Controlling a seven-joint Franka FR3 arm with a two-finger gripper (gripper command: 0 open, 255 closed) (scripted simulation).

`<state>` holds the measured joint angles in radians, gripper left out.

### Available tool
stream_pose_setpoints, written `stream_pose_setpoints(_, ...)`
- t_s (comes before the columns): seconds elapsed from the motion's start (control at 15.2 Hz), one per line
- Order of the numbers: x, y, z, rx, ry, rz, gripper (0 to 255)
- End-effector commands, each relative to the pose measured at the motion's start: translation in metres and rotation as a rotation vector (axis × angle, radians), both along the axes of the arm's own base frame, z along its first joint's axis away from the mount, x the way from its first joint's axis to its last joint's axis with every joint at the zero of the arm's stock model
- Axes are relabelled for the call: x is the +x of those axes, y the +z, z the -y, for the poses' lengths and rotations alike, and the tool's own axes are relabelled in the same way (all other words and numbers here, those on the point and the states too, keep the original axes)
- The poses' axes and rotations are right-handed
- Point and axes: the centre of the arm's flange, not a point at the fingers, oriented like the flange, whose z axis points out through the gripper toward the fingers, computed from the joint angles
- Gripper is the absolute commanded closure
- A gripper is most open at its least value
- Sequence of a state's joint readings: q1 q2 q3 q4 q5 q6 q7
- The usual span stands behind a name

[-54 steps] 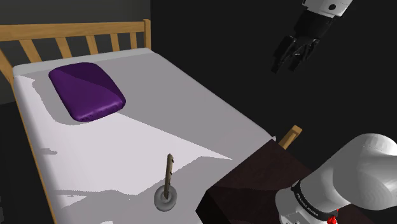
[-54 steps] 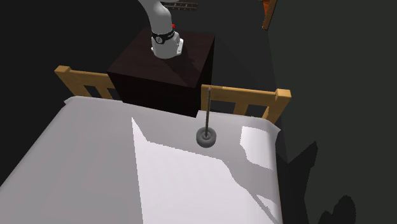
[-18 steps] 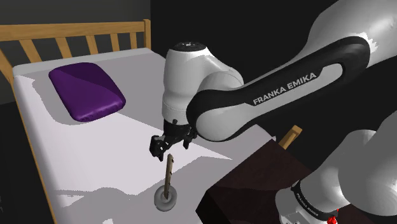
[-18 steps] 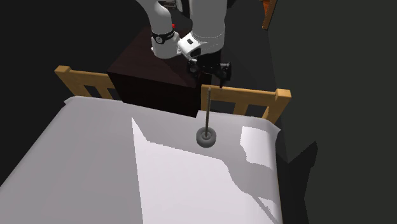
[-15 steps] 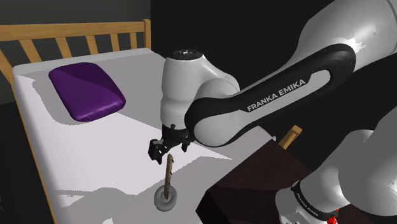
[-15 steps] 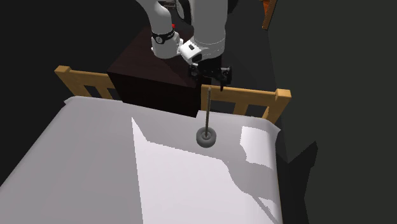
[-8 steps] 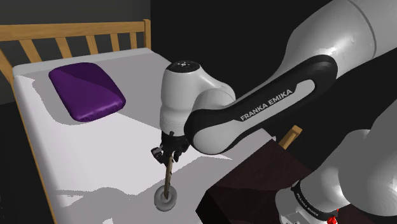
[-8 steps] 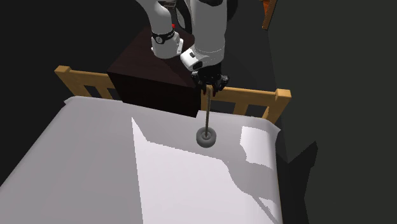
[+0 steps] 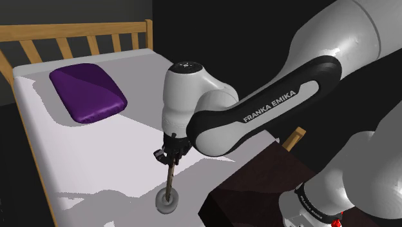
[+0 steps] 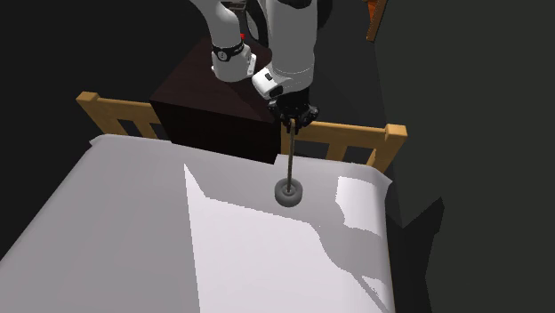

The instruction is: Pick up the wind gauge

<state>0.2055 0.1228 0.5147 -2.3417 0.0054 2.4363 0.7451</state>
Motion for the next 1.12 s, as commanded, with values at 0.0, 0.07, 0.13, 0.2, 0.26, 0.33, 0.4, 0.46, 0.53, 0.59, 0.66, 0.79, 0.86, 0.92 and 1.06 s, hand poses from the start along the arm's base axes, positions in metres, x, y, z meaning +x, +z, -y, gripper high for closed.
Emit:
stream_pose_setpoints(0.0, 0.0, 0.005, 0.0, 0.0, 0.0, -0.001, 255)
stream_pose_setpoints(0.07, 0.0, 0.011, 0.0, 0.0, 0.0, -0.001, 255)
stream_pose_setpoints(0.13, 0.0, 0.016, 0.0, 0.0, 0.0, -0.001, 255)
stream_pose_setpoints(0.2, 0.0, 0.021, 0.0, 0.0, 0.0, -0.001, 255)
stream_pose_setpoints(0.26, 0.0, 0.026, 0.0, 0.0, 0.0, -0.001, 255)
stream_pose_setpoints(0.33, 0.0, 0.032, 0.0, 0.0, 0.0, -0.001, 255)
stream_pose_setpoints(0.4, 0.0, 0.037, 0.0, 0.0, 0.0, -0.001, 255)
stream_pose_setpoints(0.46, 0.0, 0.042, 0.0, 0.0, 0.0, -0.001, 255)
stream_pose_setpoints(0.53, 0.0, 0.048, 0.0, 0.0, 0.0, -0.001, 255)
stream_pose_setpoints(0.59, 0.0, 0.053, 0.0, 0.0, 0.0, -0.001, 255)
stream_pose_setpoints(0.66, 0.0, 0.058, 0.0, 0.0, 0.0, -0.001, 255)
stream_pose_setpoints(0.79, 0.0, 0.069, 0.0, 0.0, 0.0, -0.001, 255)
stream_pose_setpoints(0.86, 0.0, 0.074, 0.0, 0.0, 0.0, -0.001, 255)
stream_pose_setpoints(0.92, 0.0, 0.079, 0.0, 0.0, 0.0, -0.001, 255)
stream_pose_setpoints(1.06, 0.0, 0.08, 0.0, 0.0, 0.0, -0.001, 255)
